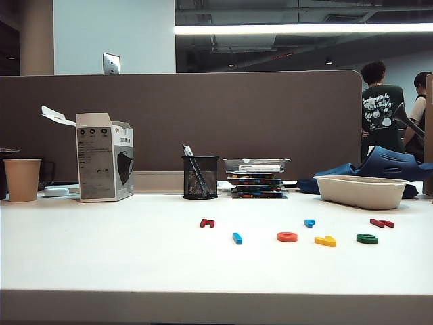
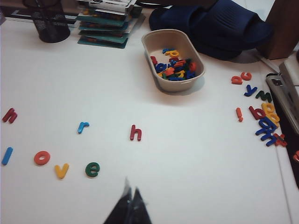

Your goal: Select the appropriate letters from the row of letter magnets placed on the table to arrange into the word "love".

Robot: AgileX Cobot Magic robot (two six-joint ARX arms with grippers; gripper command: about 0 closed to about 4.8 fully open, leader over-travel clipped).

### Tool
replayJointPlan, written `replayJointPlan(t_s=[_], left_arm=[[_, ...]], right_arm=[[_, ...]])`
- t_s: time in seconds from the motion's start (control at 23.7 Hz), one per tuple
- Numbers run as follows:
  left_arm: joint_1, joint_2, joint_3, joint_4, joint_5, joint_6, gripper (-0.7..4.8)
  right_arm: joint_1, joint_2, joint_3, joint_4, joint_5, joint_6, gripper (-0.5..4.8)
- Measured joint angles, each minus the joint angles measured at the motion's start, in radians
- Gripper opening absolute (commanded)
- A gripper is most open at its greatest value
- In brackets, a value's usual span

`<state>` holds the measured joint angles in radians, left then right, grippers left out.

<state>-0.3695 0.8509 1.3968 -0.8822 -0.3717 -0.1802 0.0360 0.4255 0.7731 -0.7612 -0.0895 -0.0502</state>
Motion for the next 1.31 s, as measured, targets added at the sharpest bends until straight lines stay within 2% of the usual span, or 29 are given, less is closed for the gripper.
replayJointPlan(t_s=[0.3, 0.38, 0.63, 0.76, 0.84, 0.89, 1.1, 1.31], left_arm=[[0.007, -0.175, -0.013, -0.089, -0.049, 0.027, -0.05], [0.007, -0.283, -0.049, -0.11, -0.052, 0.03, -0.05], [0.007, -0.542, -0.252, -0.113, -0.056, 0.027, -0.05], [0.007, -0.644, -0.373, -0.072, -0.055, 0.018, -0.05], [0.007, -0.708, -0.472, -0.006, -0.027, 0.035, -0.05], [0.007, -0.745, -0.546, 0.09, 0.018, 0.082, -0.05], [0.007, -0.775, -0.741, 0.319, 0.178, 0.209, -0.05], [0.007, -0.774, -0.926, 0.533, 0.259, 0.234, -0.05]], right_arm=[[0.003, -0.109, -0.105, 0.007, 0.0, 0.003, -0.06], [0.003, -0.176, -0.142, 0.043, -0.009, 0.004, -0.06], [0.003, -0.214, -0.205, 0.217, -0.13, 0.023, -0.06], [0.003, -0.214, -0.244, 0.237, -0.154, 0.053, -0.06], [0.003, -0.214, -0.278, 0.242, -0.154, 0.072, -0.06], [0.003, -0.214, -0.294, 0.26, -0.154, 0.079, -0.06], [0.007, -0.215, -0.362, 0.354, -0.153, 0.082, -0.06], [0.007, -0.215, -0.457, 0.437, -0.15, 0.082, -0.06]])
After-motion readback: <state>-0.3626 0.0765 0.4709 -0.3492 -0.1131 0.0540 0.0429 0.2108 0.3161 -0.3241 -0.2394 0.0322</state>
